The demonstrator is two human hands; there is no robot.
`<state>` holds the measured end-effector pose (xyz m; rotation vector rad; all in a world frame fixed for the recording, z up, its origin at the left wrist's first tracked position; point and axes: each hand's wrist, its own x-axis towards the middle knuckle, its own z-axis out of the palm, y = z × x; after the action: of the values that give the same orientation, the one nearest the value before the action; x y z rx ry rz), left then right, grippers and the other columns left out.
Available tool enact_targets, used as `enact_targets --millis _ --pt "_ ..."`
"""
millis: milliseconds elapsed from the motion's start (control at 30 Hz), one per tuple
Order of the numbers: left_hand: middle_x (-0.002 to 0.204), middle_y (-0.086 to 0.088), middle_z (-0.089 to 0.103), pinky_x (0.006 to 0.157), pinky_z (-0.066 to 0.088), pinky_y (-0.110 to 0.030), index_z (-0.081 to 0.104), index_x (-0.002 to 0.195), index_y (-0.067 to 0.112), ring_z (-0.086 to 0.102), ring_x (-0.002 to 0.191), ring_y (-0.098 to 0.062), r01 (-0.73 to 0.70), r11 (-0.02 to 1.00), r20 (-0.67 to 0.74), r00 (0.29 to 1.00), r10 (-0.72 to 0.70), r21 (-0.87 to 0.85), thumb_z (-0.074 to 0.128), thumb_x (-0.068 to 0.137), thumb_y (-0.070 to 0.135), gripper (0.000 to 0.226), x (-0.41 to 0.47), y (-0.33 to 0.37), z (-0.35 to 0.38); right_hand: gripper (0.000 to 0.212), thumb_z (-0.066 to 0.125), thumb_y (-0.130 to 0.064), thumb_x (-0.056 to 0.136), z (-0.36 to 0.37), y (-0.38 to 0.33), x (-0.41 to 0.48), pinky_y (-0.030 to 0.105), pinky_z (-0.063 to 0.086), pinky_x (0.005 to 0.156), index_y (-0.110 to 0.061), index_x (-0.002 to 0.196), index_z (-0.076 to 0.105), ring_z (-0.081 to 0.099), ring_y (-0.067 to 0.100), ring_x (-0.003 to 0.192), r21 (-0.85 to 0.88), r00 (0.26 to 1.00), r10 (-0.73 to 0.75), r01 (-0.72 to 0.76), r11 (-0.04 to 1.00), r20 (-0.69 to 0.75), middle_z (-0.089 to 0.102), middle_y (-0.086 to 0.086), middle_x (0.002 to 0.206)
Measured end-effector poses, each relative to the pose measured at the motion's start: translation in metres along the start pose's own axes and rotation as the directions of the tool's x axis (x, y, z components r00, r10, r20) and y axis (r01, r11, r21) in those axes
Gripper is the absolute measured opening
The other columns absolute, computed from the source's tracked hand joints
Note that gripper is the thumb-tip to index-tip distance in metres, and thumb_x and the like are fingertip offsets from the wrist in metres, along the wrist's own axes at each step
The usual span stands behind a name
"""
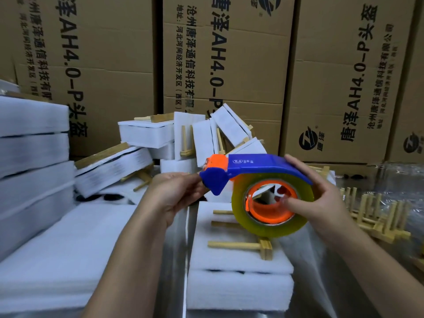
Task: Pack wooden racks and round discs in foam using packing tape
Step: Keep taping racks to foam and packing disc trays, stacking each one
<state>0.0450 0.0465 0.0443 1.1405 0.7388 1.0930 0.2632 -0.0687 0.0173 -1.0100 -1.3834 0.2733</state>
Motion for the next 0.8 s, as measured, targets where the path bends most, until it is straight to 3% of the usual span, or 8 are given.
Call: enact_targets --millis 133,300,367,433,500,600,700,800 --pt "0.046 -0.003 0.062 0.039 0.046 -0.012 0.066 0.07 0.002 0.057 0.037 -0.006 -0.098 0.989 -0.092 0.99 0.109 0.114 0.068 0.082 0.004 0.012 -0.003 0.012 -0.011 0.085 0.067 0.02 0.068 -0.019 -0.018 0.012 0.014 0.053 0.068 -0.053 0.113 0.06 0.069 0.008 0.088 -0.096 0.991 -0.084 0.094 0.991 0.103 0.068 -0.02 0.105" --pt "0.044 -0.004 0.061 0.047 0.052 -0.018 0.066 0.07 -0.002 0.056 0.039 -0.01 -0.159 0.918 -0.363 0.883 0.296 0.362 0.069 0.083 0.01 0.018 0.001 0.021 -0.066 0.088 0.072 0.004 0.055 -0.092 -0.019 0.008 0.021 0.057 0.064 -0.055 0.119 0.057 0.07 0.015 0.088 -0.188 0.989 0.048 -0.022 0.982 0.138 0.065 -0.023 0.109" --pt "0.055 -0.008 0.064 0.062 0.053 -0.028 0.07 0.07 -0.002 0.059 0.052 -0.019 -0.09 0.789 -0.401 0.823 0.403 0.608 0.07 0.083 0.014 0.021 0.007 0.022 -0.076 0.086 0.071 -0.006 0.052 -0.122 -0.016 0.004 0.03 0.059 0.069 -0.052 0.123 0.056 0.069 0.017 0.09 -0.257 0.99 0.099 -0.071 0.964 0.097 0.064 -0.02 0.116" --pt "0.063 -0.01 0.067 0.059 0.047 -0.026 0.07 0.065 0.004 0.062 0.062 -0.026 0.023 0.542 -0.341 0.8 0.493 0.84 0.068 0.083 0.016 0.022 0.016 0.018 -0.076 0.087 0.072 -0.01 0.053 -0.139 -0.01 0.003 0.038 0.06 0.07 -0.05 0.127 0.053 0.069 0.022 0.092 -0.332 0.983 0.164 -0.126 0.935 0.086 0.064 -0.017 0.115" --pt "0.076 -0.013 0.069 0.055 0.04 -0.026 0.069 0.073 0.005 0.062 0.074 -0.03 0.1 0.338 -0.26 0.844 0.47 0.936 0.066 0.083 0.017 0.017 0.024 0.008 -0.071 0.087 0.073 -0.016 0.053 -0.145 -0.003 0.002 0.034 0.06 0.068 -0.051 0.129 0.05 0.069 0.021 0.092 -0.371 0.973 0.215 -0.168 0.913 0.088 0.065 -0.017 0.113" --pt "0.087 -0.013 0.066 0.064 0.04 -0.028 0.065 0.08 0.005 0.06 0.084 -0.031 0.114 0.176 -0.17 0.922 0.348 0.978 0.065 0.083 0.022 0.017 0.033 -0.016 -0.068 0.088 0.075 -0.018 0.053 -0.149 0.004 -0.002 0.026 0.059 0.062 -0.052 0.13 0.048 0.069 0.015 0.092 -0.407 0.962 0.261 -0.208 0.889 0.078 0.063 -0.021 0.112" --pt "0.067 -0.006 0.054 0.054 0.038 -0.024 0.051 0.066 0.009 0.052 0.062 -0.022 0.165 0.12 -0.19 0.951 0.243 0.979 0.062 0.082 0.022 0.023 0.038 -0.031 -0.071 0.089 0.076 -0.022 0.054 -0.153 0.014 -0.014 0.028 0.058 0.059 -0.055 0.13 0.046 0.069 0.015 0.091 -0.432 0.943 0.326 -0.271 0.86 0.059 0.063 -0.023 0.109" --pt "0.061 -0.006 0.052 0.05 0.04 -0.022 0.054 0.069 0.006 0.05 0.054 -0.02 0.165 0.147 -0.178 0.981 0.077 0.975 0.058 0.081 0.015 0.016 0.038 -0.04 -0.072 0.091 0.077 -0.021 0.052 -0.159 0.03 -0.029 0.03 0.059 0.062 -0.052 0.132 0.045 0.07 0.017 0.092 -0.403 0.932 0.361 -0.315 0.859 0.041 0.062 -0.019 0.115"
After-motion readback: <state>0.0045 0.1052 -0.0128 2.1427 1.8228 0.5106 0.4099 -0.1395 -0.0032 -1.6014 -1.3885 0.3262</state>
